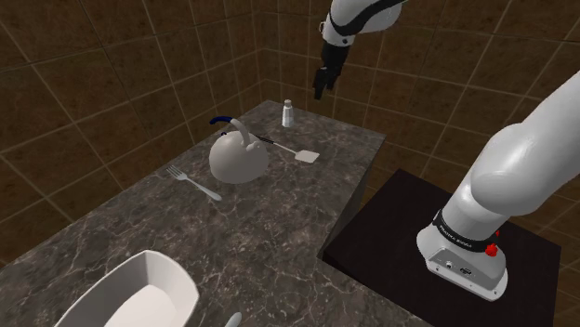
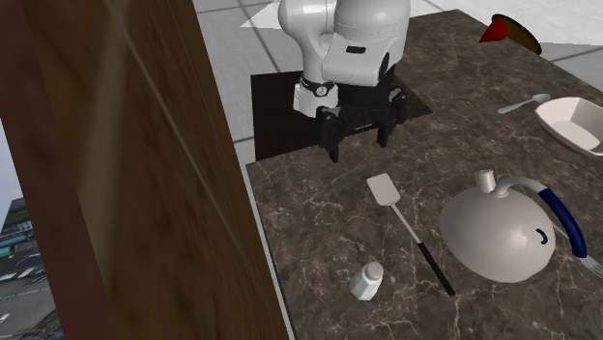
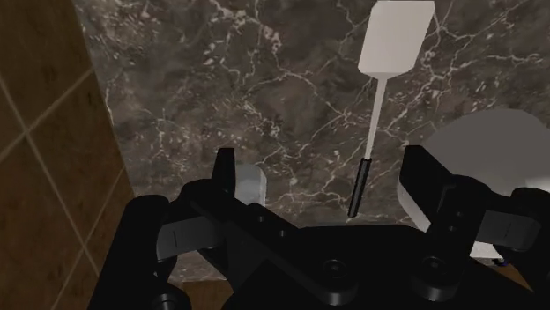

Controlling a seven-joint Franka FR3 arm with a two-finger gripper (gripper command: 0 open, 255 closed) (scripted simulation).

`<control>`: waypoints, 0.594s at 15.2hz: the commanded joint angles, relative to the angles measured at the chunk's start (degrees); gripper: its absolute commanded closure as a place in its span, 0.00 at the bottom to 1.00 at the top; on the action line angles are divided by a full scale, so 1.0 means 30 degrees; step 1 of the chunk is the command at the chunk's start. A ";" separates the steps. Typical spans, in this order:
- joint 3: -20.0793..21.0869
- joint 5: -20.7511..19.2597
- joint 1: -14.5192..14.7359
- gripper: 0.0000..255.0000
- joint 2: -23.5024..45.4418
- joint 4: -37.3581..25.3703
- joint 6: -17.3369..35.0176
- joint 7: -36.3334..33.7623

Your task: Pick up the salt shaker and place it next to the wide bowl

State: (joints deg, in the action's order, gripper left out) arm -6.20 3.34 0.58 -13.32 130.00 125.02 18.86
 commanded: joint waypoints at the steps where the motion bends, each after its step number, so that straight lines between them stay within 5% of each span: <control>1: -0.0312 0.0633 0.0070 0.00 0.1442 -0.0802 0.0743 0.0782; 9: -0.0682 0.3840 -0.0137 0.00 0.7416 -0.5177 0.2394 0.3913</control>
State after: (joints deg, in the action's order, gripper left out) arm -8.30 13.56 0.36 6.52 116.65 131.98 29.46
